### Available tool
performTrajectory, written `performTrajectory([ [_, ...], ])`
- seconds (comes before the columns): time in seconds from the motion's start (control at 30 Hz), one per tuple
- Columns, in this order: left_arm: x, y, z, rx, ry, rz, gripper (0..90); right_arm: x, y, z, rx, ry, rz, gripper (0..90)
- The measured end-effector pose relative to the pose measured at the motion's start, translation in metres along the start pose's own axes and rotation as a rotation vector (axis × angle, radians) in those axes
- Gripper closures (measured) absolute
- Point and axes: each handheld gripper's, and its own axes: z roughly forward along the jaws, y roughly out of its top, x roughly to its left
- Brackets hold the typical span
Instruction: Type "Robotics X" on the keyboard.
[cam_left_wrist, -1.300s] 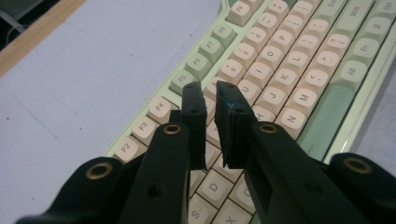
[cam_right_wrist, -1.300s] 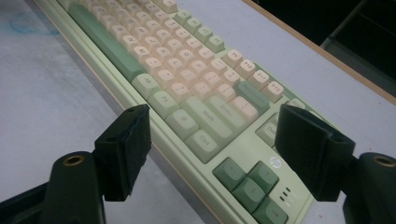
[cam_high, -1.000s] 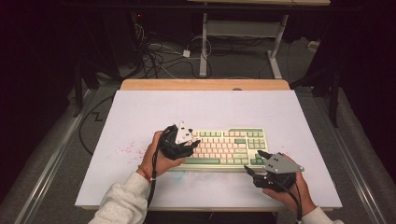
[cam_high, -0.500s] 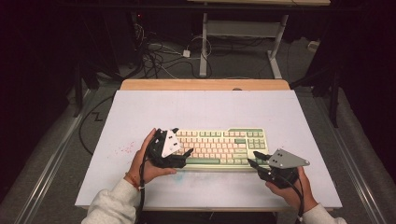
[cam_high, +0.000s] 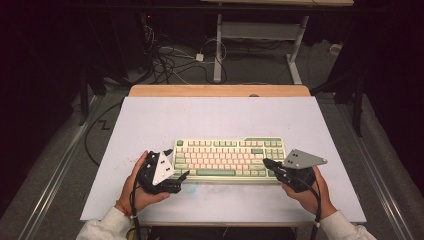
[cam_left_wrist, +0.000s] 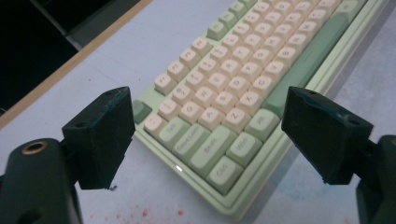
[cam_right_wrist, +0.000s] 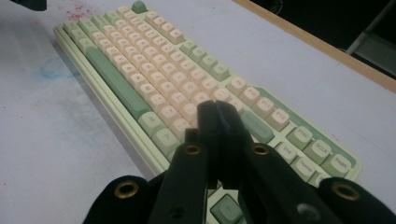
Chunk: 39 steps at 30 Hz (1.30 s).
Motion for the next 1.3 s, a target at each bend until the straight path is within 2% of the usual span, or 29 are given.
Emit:
performTrajectory([
  [0.07, 0.0, -0.007, -0.002, 0.018, 0.011, -0.002, 16.1, -0.001, 0.005, 0.004, 0.005, 0.003, 0.005, 90.0],
  [0.27, 0.001, -0.025, -0.008, 0.05, 0.015, -0.052, 16.2, 0.002, 0.02, 0.027, 0.028, 0.033, -0.009, 90.0],
  [0.37, 0.0, -0.03, -0.01, 0.068, 0.017, -0.047, 16.1, 0.007, 0.025, 0.041, 0.051, 0.057, -0.022, 90.0],
  [0.47, 0.0, -0.035, -0.01, 0.072, 0.012, -0.059, 16.2, 0.012, 0.03, 0.055, 0.069, 0.071, -0.039, 90.0],
  [0.57, -0.001, -0.036, -0.009, 0.086, 0.013, -0.048, 16.2, 0.015, 0.035, 0.069, 0.085, 0.079, -0.042, 90.0],
  [0.77, -0.001, -0.038, -0.008, 0.084, 0.004, -0.052, 16.2, 0.015, 0.042, 0.095, 0.112, 0.087, -0.051, 90.0],
  [0.93, -0.002, -0.038, -0.009, 0.089, 0.008, -0.046, 16.2, 0.018, 0.045, 0.112, 0.15, 0.089, -0.074, 90.0],
  [1.3, -0.002, -0.04, -0.009, 0.101, 0.002, -0.036, 16.3, 0.017, 0.044, 0.13, 0.212, 0.068, -0.095, 90.0],
])
